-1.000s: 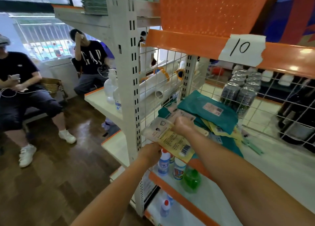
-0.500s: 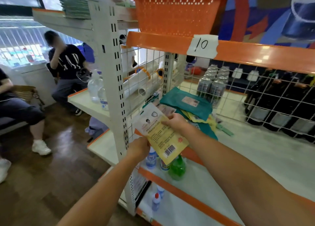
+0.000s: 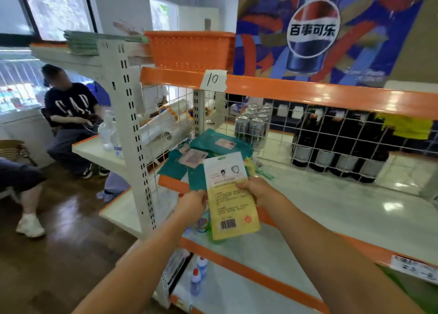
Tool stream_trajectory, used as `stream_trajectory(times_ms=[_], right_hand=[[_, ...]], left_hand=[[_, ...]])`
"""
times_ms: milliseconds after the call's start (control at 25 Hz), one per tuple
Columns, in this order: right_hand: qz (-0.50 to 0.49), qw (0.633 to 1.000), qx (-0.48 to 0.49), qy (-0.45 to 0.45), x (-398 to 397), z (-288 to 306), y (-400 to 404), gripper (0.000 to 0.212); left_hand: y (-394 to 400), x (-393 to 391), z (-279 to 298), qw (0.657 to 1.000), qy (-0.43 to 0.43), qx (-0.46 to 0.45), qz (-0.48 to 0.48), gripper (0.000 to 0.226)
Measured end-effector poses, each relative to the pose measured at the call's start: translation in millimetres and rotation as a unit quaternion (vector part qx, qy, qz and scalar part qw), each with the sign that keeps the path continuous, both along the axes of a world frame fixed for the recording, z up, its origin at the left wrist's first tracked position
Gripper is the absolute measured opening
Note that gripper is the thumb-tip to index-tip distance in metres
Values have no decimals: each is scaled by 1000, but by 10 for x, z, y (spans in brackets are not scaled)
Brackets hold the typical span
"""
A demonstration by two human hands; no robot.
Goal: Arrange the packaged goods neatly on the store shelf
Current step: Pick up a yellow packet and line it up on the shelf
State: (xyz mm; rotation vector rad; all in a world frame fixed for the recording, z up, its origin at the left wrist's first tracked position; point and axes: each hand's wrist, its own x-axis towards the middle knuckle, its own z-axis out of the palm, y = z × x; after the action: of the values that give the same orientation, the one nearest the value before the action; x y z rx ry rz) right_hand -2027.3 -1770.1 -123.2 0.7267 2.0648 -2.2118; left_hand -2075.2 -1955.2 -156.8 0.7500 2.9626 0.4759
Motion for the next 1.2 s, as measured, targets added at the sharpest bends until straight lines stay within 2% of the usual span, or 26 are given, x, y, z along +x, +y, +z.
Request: stream_trajectory(times_ms=[160,320,640,920,1040,1200], right_hand=[[-46,997,-65,0,536,-141,274,23],[-70,995,-65,9,925,-182,474,12],[-148,983,-95,61,1641,-34,854,17],[-236,964,-97,72,2174,-16,932,21],[-279,953,-97,72,2418,-31,916,16],[-350,929,-97,67,2767,-126,865,23]], left_hand=[[187,414,-9,999,-5,-32,-23,24],[317,726,-38,998,-10,-36,-46,17],[739,884,95,993,-40,35,-105,32],[1135,1095,178,978,-47,48,-199,33],[1286,1208,157,968,-36,45,-246,31],[1445,1414,97,948,-22,43,-314,30]])
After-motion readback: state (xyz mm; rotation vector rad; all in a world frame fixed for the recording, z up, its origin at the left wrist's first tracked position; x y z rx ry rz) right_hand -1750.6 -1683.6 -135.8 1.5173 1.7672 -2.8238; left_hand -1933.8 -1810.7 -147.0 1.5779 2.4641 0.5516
